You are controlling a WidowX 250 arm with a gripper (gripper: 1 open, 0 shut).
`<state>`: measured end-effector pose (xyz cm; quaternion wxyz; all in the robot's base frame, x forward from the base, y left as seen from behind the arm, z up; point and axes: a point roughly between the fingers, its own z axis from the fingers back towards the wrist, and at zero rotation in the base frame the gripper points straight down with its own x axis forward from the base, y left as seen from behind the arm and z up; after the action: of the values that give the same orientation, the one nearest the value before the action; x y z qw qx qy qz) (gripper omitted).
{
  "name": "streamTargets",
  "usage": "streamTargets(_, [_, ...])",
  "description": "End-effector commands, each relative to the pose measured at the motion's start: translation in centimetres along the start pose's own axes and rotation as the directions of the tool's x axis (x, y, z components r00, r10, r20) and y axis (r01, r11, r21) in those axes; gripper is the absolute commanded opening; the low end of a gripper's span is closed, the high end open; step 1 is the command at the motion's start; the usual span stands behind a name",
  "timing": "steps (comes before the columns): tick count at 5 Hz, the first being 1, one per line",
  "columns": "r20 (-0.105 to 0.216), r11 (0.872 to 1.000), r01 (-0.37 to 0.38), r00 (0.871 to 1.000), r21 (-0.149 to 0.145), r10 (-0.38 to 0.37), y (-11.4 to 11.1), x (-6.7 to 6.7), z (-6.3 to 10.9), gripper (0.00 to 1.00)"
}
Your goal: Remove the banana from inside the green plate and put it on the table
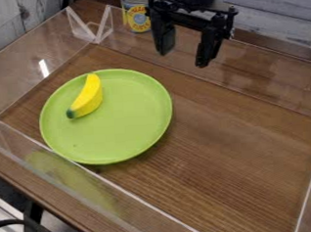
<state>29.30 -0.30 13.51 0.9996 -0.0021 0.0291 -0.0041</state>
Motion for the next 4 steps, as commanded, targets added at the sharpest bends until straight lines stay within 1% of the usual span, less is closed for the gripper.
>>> streamTargets(1, [-0.039, 1.0, -0.007, 0.999, -0.003, 0.007, 0.2, -0.4, -1.4, 1.0])
streamTargets(2, [-0.036, 0.999, -0.042, 0.998, -0.005, 0.042, 2.3, -1.4, -2.0, 1.0])
streamTargets(3, [-0.005, 0.996, -0.09, 0.996, -0.008, 0.09, 5.9, -2.4, -2.1, 1.0])
streamTargets(4, [0.022, 0.99, -0.142, 0.99, -0.014, 0.142, 9.4, -3.4, -2.1, 1.0])
